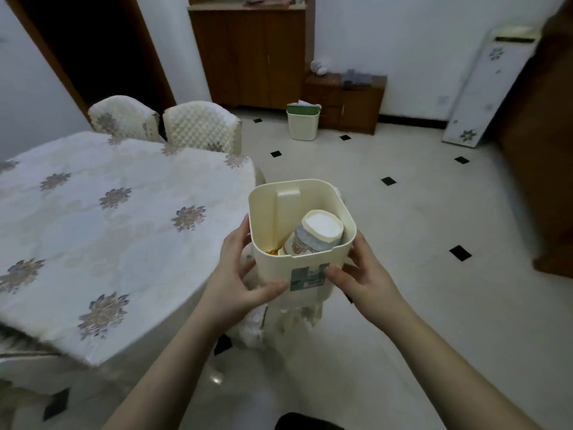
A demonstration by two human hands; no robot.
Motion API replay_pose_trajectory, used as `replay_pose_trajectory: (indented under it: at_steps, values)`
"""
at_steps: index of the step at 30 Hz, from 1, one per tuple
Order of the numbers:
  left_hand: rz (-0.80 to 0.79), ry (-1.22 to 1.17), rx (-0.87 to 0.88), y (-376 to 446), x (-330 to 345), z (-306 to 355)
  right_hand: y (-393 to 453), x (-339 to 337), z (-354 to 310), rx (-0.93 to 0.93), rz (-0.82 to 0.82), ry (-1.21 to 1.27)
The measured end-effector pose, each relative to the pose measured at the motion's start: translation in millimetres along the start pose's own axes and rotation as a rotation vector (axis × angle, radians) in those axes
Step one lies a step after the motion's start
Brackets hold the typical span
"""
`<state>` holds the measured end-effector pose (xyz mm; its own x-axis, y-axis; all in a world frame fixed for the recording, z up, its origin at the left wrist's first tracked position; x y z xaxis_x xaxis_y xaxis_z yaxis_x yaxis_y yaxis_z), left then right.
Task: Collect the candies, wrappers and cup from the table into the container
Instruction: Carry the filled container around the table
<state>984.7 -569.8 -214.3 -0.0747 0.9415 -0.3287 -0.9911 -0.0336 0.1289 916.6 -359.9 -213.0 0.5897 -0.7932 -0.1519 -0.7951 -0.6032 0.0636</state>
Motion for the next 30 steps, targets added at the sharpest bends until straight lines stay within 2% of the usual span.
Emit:
replay_pose_trajectory:
  at_steps: [7,16,23,30]
  values:
    - [-0.197,-0.020,-0.011,50.2,102.9,14.1,-52.1,-102.3,19.3,0.026,0.186,-0.011]
    - [-0.365,-0.014,0.028,118.0,185.2,19.2,-77.6,-181.5,51.2,0.096,0.379,-0.018]
    - [-0.430,-0.029,0.031,190.7,226.5,-2.2,-38.1,-242.3,80.9,0.161,0.402,-0.087]
    - [-0.467,0.005,0.017,285.6,228.8,-27.8,39.4,-298.7,95.3,0.209,0.340,-0.113]
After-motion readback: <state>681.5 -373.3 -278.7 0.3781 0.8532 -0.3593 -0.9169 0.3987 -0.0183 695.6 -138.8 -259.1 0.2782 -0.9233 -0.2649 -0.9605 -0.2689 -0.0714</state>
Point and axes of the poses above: each hand's wrist, its own y-axis towards the middle knuckle, its own x-axis out of the palm, z = x × y, the point moved 6 cm from there along y, towards the middle knuckle, and after that the axes turned 8 degrees about -z, right-handed, at the moved point
